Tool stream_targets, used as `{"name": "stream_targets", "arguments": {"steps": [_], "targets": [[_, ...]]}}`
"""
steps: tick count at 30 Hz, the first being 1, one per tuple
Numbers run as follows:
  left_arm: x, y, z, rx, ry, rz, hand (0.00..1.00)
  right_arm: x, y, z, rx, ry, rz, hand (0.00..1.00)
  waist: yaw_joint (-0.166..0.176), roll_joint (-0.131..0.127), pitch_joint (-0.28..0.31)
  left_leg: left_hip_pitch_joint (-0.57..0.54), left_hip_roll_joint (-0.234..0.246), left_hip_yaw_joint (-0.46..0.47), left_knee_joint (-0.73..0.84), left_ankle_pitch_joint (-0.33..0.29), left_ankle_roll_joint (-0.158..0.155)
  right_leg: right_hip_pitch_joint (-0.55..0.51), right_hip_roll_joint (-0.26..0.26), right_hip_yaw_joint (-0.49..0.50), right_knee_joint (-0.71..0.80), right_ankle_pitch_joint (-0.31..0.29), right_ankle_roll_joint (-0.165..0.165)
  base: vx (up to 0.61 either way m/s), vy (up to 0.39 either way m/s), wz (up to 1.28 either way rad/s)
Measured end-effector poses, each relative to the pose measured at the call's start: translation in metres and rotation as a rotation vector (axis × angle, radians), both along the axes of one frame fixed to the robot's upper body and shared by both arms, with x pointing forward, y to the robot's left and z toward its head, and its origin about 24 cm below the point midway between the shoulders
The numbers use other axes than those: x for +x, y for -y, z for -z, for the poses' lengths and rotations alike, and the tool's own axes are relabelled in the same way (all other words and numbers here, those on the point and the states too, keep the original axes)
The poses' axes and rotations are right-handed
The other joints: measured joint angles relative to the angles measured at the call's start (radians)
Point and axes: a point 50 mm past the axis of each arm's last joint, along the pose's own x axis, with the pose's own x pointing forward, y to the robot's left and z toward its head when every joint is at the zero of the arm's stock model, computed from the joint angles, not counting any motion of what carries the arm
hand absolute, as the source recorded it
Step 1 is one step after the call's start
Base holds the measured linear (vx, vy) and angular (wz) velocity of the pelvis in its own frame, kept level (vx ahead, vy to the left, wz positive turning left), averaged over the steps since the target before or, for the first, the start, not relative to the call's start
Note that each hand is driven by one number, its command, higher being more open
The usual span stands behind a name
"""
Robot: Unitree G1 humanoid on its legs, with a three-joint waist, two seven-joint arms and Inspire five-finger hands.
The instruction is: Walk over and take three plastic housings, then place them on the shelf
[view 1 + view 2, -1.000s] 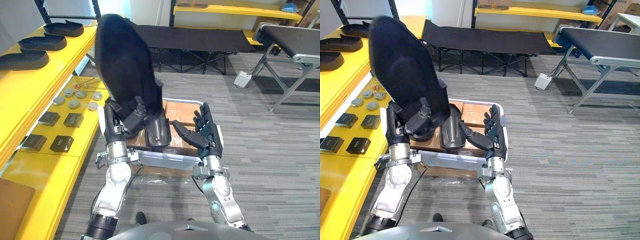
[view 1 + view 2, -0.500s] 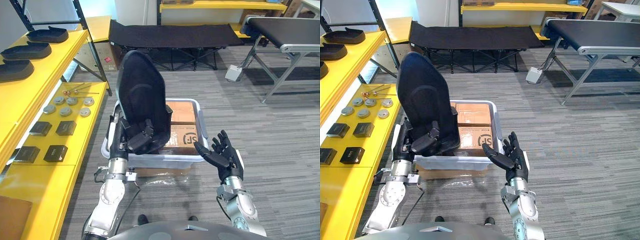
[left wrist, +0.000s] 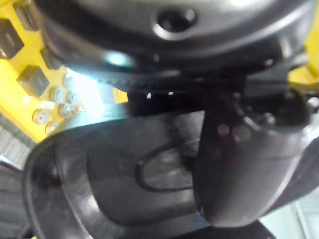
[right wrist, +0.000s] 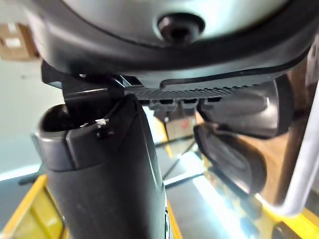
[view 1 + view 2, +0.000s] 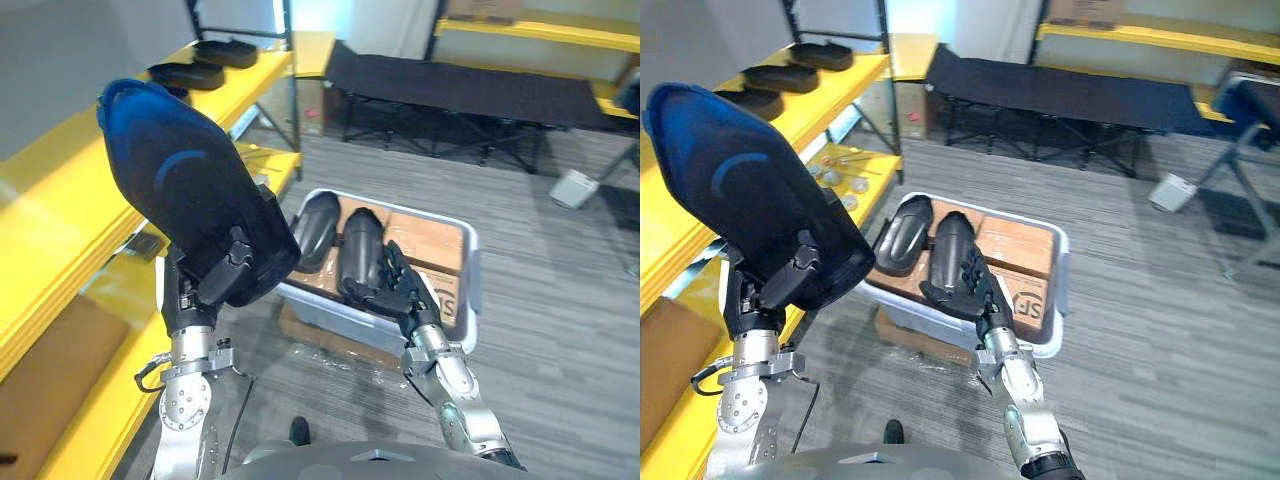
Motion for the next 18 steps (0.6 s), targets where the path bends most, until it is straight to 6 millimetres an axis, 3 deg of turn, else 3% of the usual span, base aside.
{"name": "stream_targets", "arguments": {"steps": [2,5,6,7,10,11,13,15,18], "targets": [[-0.003,-0.001,0.001,-0.001,-0.001,0.023,0.0,0.0,0.001,0.004,-0.006,-0.022,0.004,1.0,0.005,-0.005,0.011,0.0,-0.007,-0.061,0.001,0.018,0.004,0.019,-0.003,-0.002,0.027,-0.013,-0.011,0.05,0.053,1.05],[-0.007,-0.006,0.003,-0.031,-0.008,0.029,0.0,-0.001,0.002,0.008,-0.028,-0.041,0.005,1.0,0.013,-0.021,0.025,-0.032,-0.028,-0.115,-0.003,0.013,-0.002,0.039,-0.016,-0.061,0.052,-0.052,0.01,-0.01,0.008,0.94],[-0.007,-0.007,0.004,-0.036,-0.01,0.031,0.0,-0.001,0.003,0.008,-0.042,-0.039,0.007,1.0,0.012,-0.023,0.033,-0.04,-0.023,-0.08,-0.003,-0.007,0.001,0.046,-0.019,-0.083,0.05,-0.053,0.013,-0.1,0.017,1.39],[-0.007,-0.006,0.004,-0.04,-0.009,0.056,0.0,-0.004,0.012,0.009,-0.051,-0.047,0.041,1.0,-0.004,-0.018,0.052,-0.074,0.008,0.086,0.039,-0.041,0.003,0.069,-0.022,-0.157,0.051,-0.046,0.023,-0.08,0.045,1.57],[-0.005,0.004,0.006,-0.03,-0.004,0.161,0.0,-0.019,0.041,0.018,-0.07,-0.104,0.166,1.0,-0.029,-0.004,0.07,-0.104,0.11,0.409,0.144,-0.048,0.015,0.123,-0.03,-0.26,0.082,-0.06,0.036,-0.02,0.107,1.51],[-0.005,0.008,0.007,-0.03,-0.003,0.189,0.0,-0.023,0.049,0.02,-0.08,-0.113,0.203,1.0,-0.029,0.002,0.076,-0.102,0.106,0.419,0.154,-0.05,0.023,0.125,-0.05,-0.269,0.118,-0.078,0.039,0.0,0.104,1.06],[-0.003,0.009,0.009,-0.023,-0.006,0.204,0.0,-0.022,0.058,0.016,-0.091,-0.086,0.231,1.0,-0.03,0.007,0.091,-0.103,0.091,0.403,0.154,-0.044,0.041,0.116,-0.069,-0.226,0.152,-0.107,0.014,0.0,0.093,0.27],[-0.001,0.01,0.01,-0.034,-0.008,0.218,0.0,-0.018,0.057,0.012,-0.088,-0.05,0.224,1.0,-0.034,0.0,0.097,-0.099,0.077,0.423,0.155,-0.043,0.047,0.113,-0.081,-0.176,0.136,-0.118,0.025,-0.04,0.073,-0.18],[-0.001,0.019,0.011,-0.044,-0.013,0.251,0.0,-0.017,0.054,0.01,-0.082,-0.031,0.197,1.0,-0.03,0.002,0.102,-0.078,0.081,0.427,0.177,-0.051,0.022,0.112,-0.088,-0.116,0.131,-0.117,0.025,-0.05,0.049,-0.39]]}}
